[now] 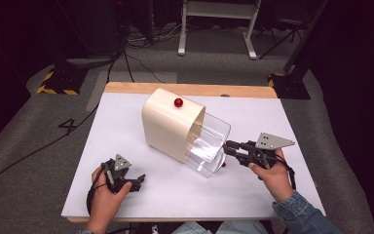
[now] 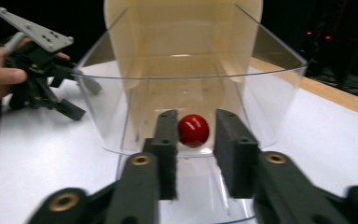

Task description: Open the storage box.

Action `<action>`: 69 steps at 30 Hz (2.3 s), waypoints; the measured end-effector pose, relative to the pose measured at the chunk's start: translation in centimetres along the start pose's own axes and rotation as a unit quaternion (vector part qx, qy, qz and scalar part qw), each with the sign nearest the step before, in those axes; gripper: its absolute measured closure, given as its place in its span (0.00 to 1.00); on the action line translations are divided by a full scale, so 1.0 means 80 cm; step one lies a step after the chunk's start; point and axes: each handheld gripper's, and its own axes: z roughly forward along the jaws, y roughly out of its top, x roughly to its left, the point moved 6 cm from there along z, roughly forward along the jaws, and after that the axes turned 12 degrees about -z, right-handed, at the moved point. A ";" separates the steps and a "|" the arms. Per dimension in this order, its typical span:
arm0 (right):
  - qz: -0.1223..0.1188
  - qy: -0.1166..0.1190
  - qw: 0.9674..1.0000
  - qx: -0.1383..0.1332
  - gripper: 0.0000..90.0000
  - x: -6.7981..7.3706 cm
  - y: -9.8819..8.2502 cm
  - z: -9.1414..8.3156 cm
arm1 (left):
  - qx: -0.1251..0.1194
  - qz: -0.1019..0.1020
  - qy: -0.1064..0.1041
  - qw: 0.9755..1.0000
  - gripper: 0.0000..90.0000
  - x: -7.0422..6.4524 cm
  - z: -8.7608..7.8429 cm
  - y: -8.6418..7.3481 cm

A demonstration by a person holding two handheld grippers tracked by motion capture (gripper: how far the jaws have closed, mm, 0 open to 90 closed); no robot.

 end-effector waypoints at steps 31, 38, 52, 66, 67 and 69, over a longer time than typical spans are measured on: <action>0.009 -0.047 0.997 0.063 0.43 -0.024 -0.046 -0.059 | -0.006 0.000 0.000 1.000 0.17 0.000 0.000 -0.001; 0.044 -0.067 0.993 0.087 0.39 -0.038 -0.077 -0.086 | -0.007 -0.001 0.000 1.000 0.17 0.000 0.000 -0.001; 0.076 -0.082 0.980 0.164 0.31 -0.049 -0.142 -0.134 | -0.002 -0.001 -0.002 1.000 0.17 0.000 0.000 0.000; 0.047 -0.076 0.968 0.234 0.19 -0.046 -0.188 -0.136 | -0.002 -0.002 -0.002 1.000 0.17 0.000 0.000 0.000; 0.046 -0.079 0.968 0.234 0.16 -0.046 -0.188 -0.136 | -0.002 -0.002 -0.002 1.000 0.17 0.000 0.000 0.000; 0.051 -0.082 0.967 0.236 0.16 -0.047 -0.189 -0.135 | -0.003 -0.002 -0.002 1.000 0.17 0.000 0.000 -0.001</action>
